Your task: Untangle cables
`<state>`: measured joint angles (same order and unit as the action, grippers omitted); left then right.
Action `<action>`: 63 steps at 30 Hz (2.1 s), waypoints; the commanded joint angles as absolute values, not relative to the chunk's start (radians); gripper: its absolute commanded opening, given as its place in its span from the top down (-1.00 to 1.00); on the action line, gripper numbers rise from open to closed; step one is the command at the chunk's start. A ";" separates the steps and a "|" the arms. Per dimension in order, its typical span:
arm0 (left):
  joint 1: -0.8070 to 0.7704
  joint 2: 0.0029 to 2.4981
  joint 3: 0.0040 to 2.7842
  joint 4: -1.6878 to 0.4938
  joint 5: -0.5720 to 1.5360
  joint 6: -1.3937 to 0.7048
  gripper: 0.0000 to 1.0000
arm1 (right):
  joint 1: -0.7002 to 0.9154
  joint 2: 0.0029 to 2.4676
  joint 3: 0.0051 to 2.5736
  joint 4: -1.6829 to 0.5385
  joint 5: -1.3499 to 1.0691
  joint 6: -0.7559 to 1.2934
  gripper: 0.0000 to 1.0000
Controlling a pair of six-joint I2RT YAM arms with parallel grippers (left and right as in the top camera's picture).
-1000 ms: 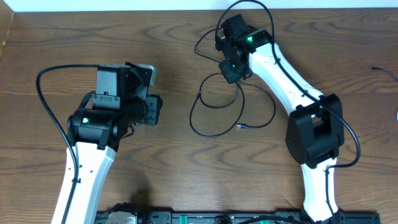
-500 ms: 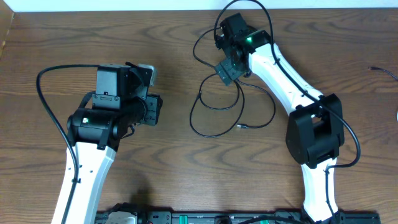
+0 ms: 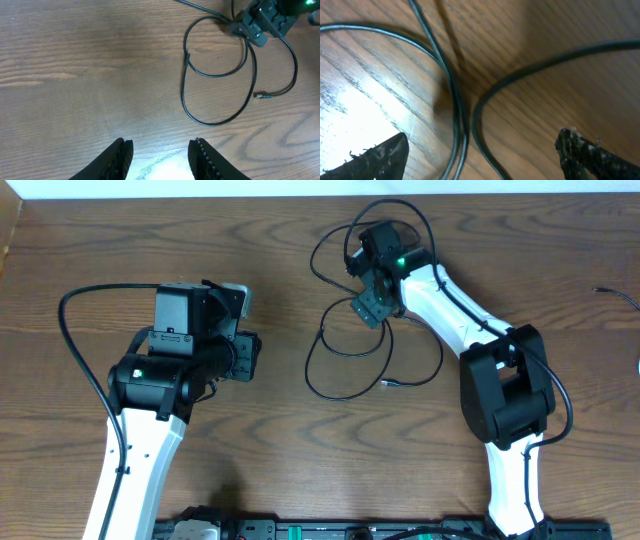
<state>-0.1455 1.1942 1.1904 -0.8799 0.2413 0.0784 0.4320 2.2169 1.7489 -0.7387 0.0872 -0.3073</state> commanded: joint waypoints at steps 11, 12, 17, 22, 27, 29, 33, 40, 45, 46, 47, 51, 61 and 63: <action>-0.142 1.195 1.208 -0.882 0.253 0.076 0.17 | 0.434 2.217 1.605 -0.506 -0.028 -0.327 -0.42; -0.142 1.195 1.208 -0.882 0.253 0.076 0.16 | 0.434 2.217 1.598 -0.495 -0.043 -0.323 -0.44; -0.142 1.195 1.208 -0.882 0.253 0.076 0.17 | 0.434 2.231 1.578 -0.441 -0.063 -0.291 -0.56; -0.142 1.195 1.208 -0.882 0.253 0.076 0.16 | 0.434 2.266 1.575 -0.406 -0.063 -0.281 -0.57; -0.142 1.195 1.208 -0.882 0.253 0.075 0.16 | 0.434 2.319 1.575 -0.370 -0.063 -0.252 -0.55; -0.142 1.195 1.208 -0.882 0.253 0.073 0.16 | 0.434 2.343 1.575 -0.351 -0.063 -0.236 -0.54; -0.142 1.195 1.208 -0.882 0.253 0.073 0.16 | 0.434 2.387 1.575 -0.312 -0.064 -0.213 -0.52; -0.142 1.195 1.208 -0.882 0.253 0.073 0.15 | 0.432 2.397 1.575 -0.290 -0.063 -0.198 -0.07; -0.142 1.195 1.208 -0.882 0.253 0.073 0.17 | 0.433 2.397 1.575 -0.307 -0.063 -0.195 0.01; -0.142 1.195 1.208 -0.882 0.253 0.073 0.17 | 0.433 2.397 1.575 -0.310 -0.064 -0.195 0.08; -0.142 1.195 1.208 -0.882 0.253 0.073 0.16 | 0.433 2.397 1.575 -0.314 -0.064 -0.194 0.20; -0.142 1.195 1.208 -0.882 0.253 0.073 0.17 | 0.433 2.397 1.575 -0.328 -0.063 -0.191 0.59; -0.142 1.195 1.208 -0.882 0.253 0.073 0.16 | 0.433 2.395 1.575 -0.340 -0.064 -0.172 0.98; -0.142 1.195 1.208 -0.882 0.253 0.073 0.16 | 0.433 2.392 1.578 -0.353 -0.064 -0.172 0.98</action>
